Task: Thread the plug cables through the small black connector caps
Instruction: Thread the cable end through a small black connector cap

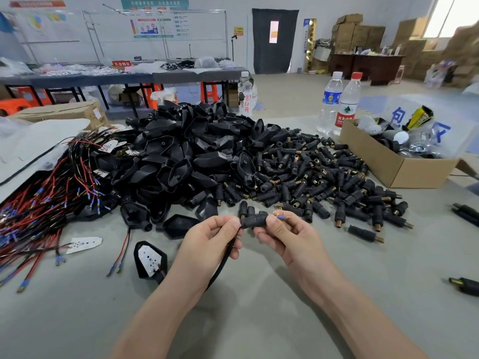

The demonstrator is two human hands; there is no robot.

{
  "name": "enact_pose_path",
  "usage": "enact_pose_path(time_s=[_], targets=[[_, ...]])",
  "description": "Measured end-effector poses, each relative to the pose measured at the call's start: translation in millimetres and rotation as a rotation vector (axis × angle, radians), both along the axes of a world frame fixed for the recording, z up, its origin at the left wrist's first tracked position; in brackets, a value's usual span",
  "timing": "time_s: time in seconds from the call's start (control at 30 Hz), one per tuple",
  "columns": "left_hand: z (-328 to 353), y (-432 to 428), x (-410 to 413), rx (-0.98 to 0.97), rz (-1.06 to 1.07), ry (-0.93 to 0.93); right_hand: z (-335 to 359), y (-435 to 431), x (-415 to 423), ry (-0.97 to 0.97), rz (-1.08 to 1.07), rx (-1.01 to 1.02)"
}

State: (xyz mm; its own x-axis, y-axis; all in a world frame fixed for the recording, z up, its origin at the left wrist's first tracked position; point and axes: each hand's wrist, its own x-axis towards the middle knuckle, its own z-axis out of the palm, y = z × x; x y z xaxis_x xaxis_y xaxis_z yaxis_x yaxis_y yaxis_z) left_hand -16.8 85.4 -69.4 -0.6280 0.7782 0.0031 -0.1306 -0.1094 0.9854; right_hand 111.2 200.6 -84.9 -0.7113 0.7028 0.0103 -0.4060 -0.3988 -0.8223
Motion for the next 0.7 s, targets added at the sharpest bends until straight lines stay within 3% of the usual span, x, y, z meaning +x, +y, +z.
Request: enact_pose_path(time_s=[0.27,0.7], targets=[[1.1,1.4,-1.6,0.025,-0.03,-0.142,-0.4,0.9,0.3,-0.004,-0.017,-0.009],[-6.6,0.3,-1.5,-0.054,-0.016,0.049,-0.1,-0.1,0.7,-0.013,0.03,-0.026]])
